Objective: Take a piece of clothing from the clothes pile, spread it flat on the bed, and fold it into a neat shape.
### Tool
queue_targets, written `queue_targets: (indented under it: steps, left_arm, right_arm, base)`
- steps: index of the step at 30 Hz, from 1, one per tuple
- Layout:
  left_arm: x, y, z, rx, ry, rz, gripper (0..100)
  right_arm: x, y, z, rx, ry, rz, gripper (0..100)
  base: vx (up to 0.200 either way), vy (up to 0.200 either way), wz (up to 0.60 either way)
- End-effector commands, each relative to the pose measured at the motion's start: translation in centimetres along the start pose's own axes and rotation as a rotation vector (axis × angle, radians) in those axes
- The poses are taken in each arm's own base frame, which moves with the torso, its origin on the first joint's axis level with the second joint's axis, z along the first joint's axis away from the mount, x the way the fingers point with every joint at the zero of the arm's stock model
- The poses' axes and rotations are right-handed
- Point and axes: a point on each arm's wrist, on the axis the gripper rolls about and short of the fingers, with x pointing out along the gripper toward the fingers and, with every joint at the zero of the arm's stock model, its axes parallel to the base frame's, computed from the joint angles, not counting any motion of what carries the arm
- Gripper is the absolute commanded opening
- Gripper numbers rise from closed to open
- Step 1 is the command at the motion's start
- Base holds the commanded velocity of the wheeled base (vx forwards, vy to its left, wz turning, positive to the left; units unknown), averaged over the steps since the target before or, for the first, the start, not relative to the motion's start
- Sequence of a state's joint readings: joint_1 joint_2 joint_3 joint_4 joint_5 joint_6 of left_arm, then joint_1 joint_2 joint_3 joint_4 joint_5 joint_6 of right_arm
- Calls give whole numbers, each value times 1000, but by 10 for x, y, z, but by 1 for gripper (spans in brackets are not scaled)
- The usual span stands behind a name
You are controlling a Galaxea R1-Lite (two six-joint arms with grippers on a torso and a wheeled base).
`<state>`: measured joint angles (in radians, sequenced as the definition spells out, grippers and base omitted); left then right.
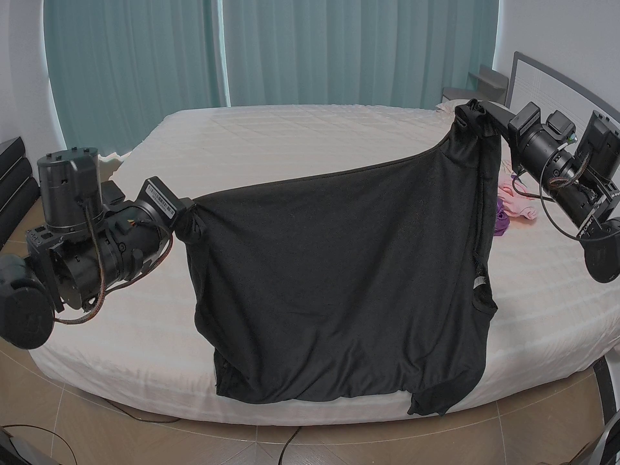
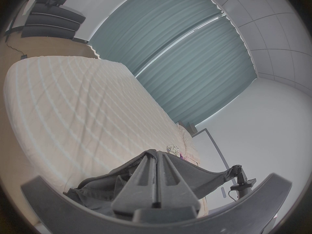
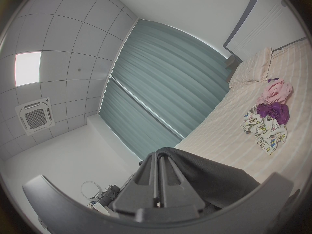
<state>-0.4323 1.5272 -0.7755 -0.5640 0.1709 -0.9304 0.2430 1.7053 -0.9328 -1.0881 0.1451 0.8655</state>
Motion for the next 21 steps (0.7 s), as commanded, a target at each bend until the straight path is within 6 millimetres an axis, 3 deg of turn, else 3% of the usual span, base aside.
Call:
queue_targets:
  steps: [1, 10, 17, 21]
  left_arm:
    - [21, 3, -4, 5, 15, 26, 0]
    - [53, 7, -2, -2, 38, 37, 0]
    - [93, 29, -8, -1, 54, 114, 0]
    - [106, 41, -18, 7, 83, 153, 0]
  right_arm:
    - [5, -7, -5, 2, 15, -13, 0]
    - [26, -27, -11, -1, 17, -38, 0]
    - [46, -60, -25, 3, 40, -90, 0]
    - [50, -77, -39, 12, 73, -128, 0]
  base:
    - [200, 0, 0]
    - [200, 0, 0]
    - [200, 0, 0]
    - [0, 0, 0]
